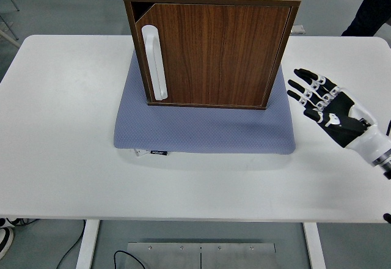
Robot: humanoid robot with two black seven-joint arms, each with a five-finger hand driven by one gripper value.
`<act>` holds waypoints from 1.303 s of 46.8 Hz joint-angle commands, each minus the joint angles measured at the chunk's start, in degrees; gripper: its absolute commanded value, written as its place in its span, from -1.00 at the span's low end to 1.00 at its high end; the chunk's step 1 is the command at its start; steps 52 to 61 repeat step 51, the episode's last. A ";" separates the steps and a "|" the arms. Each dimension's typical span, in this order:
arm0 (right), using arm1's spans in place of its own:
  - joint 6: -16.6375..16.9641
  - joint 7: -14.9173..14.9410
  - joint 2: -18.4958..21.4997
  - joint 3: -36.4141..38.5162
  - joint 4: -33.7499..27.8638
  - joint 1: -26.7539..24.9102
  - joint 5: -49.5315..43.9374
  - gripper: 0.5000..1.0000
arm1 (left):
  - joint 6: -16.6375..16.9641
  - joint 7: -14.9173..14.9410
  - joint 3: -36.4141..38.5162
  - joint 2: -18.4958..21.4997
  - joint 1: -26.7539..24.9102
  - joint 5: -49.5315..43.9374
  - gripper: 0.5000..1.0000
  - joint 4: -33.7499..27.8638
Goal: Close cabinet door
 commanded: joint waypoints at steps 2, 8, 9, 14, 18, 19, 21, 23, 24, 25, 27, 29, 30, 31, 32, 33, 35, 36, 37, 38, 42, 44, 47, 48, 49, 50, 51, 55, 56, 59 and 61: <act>1.39 -0.06 -1.84 3.87 -0.96 -1.27 0.12 1.00 | 0.00 0.01 0.00 0.00 -0.09 0.00 1.00 -0.02; 1.92 -0.06 -3.69 8.26 -3.85 -1.80 0.21 1.00 | 0.00 0.01 0.00 0.00 0.00 0.00 1.00 -0.02; 1.92 -0.06 -3.95 8.97 -4.56 -1.71 0.21 1.00 | 0.00 0.01 0.00 0.00 0.00 0.09 1.00 -0.02; 1.83 -0.15 -4.57 11.78 -9.56 -1.01 0.21 1.00 | 0.00 0.01 0.00 0.00 -0.09 0.09 1.00 -0.02; 1.83 -0.15 -4.74 12.66 -15.10 0.30 0.21 1.00 | 0.00 0.01 0.00 0.00 0.00 0.00 1.00 -0.02; 1.74 -0.15 -4.74 12.58 -16.59 0.92 0.21 1.00 | 0.00 0.01 0.00 0.00 0.00 0.00 1.00 -0.02; 1.66 -0.23 -4.74 12.23 -19.14 2.41 0.21 1.00 | 0.00 0.01 0.00 0.00 0.00 0.00 1.00 -0.02; 1.39 -0.23 -4.66 12.14 -21.43 3.47 0.21 1.00 | 0.00 0.01 0.00 0.00 0.00 0.00 1.00 -0.02; 1.22 -0.23 -4.66 12.14 -22.40 3.91 0.12 1.00 | 0.00 0.01 0.00 0.00 -0.09 0.00 1.00 -0.02; 1.04 -0.23 -4.66 12.14 -23.28 4.35 0.12 1.00 | 0.00 0.01 0.00 0.00 -0.09 0.00 1.00 -0.02; 0.78 -0.23 -4.66 12.05 -24.95 5.05 0.12 1.00 | 0.00 0.01 0.00 0.00 0.00 0.00 1.00 -0.02; 0.60 -0.23 -4.66 11.96 -26.53 5.93 -0.05 1.00 | 0.00 0.01 0.00 0.00 -0.09 0.00 1.00 -0.02; 0.34 -0.23 -4.66 11.96 -27.23 6.46 -0.14 1.00 | 0.00 0.01 0.00 0.00 0.00 0.00 1.00 -0.02; -0.01 -0.23 -4.66 11.87 -27.94 7.07 -0.23 1.00 | 0.00 0.01 0.00 0.00 0.00 0.00 1.00 -0.02; -0.45 -0.23 -4.66 11.79 -28.38 7.60 -0.23 1.00 | 0.00 0.01 0.00 0.00 0.00 0.00 1.00 -0.02; -0.89 -0.23 -4.57 11.61 -28.73 8.13 -0.23 1.00 | 0.00 0.01 0.00 0.00 0.00 0.00 1.00 -0.02; -2.03 -0.15 -4.57 10.91 -28.82 8.74 -0.23 1.00 | 0.00 0.01 0.00 0.00 0.00 0.00 1.00 -0.02; -2.56 -0.06 -4.57 10.47 -28.82 9.01 -0.23 1.00 | 0.00 0.01 0.00 0.00 0.00 0.00 1.00 -0.02; -3.17 -0.06 -4.57 10.03 -28.73 9.18 -0.23 1.00 | 0.00 0.01 0.00 0.00 0.00 0.00 1.00 -0.02; -3.61 0.03 -4.57 9.51 -28.65 9.27 -0.23 1.00 | 0.00 0.01 0.00 0.00 0.00 0.00 1.00 -0.02; -4.58 0.20 -4.13 8.27 -28.30 9.71 -0.23 1.00 | 0.00 0.01 0.00 0.00 0.00 0.00 1.00 -0.02; -5.37 0.47 -3.78 8.01 -28.12 9.80 -0.23 1.00 | 0.00 0.01 0.00 0.00 0.00 0.09 1.00 -0.02; -6.78 1.26 -2.90 8.01 -28.12 9.89 -0.23 1.00 | 0.00 0.01 0.00 0.00 0.00 0.00 1.00 -0.02; -7.13 1.52 -2.64 8.01 -28.12 10.06 -0.23 1.00 | 0.00 0.01 0.00 0.00 0.00 0.00 1.00 -0.02; -7.40 1.70 -2.37 7.92 -28.12 10.24 -0.23 1.00 | 0.00 0.01 0.00 0.00 0.00 0.00 1.00 -0.02; -7.66 1.70 -2.11 7.83 -28.03 10.50 -0.23 1.00 | 0.00 0.01 0.00 0.00 0.00 0.00 1.00 -0.02; -7.84 1.70 -1.85 7.74 -28.12 10.77 -0.23 1.00 | 0.00 0.01 0.00 0.00 0.00 0.00 1.00 -0.02; -7.84 1.70 -1.85 7.74 -28.12 10.77 -0.23 1.00 | 0.00 0.01 0.00 0.00 0.00 0.00 1.00 -0.02; -7.84 1.70 -1.85 7.74 -28.12 10.77 -0.23 1.00 | 0.00 0.01 0.00 0.00 0.00 0.00 1.00 -0.02; -7.84 1.70 -1.85 7.74 -28.12 10.77 -0.23 1.00 | 0.00 0.01 0.00 0.00 0.00 0.00 1.00 -0.02; -7.84 1.70 -1.85 7.74 -28.12 10.77 -0.23 1.00 | 0.00 0.01 0.00 0.00 0.00 0.00 1.00 -0.02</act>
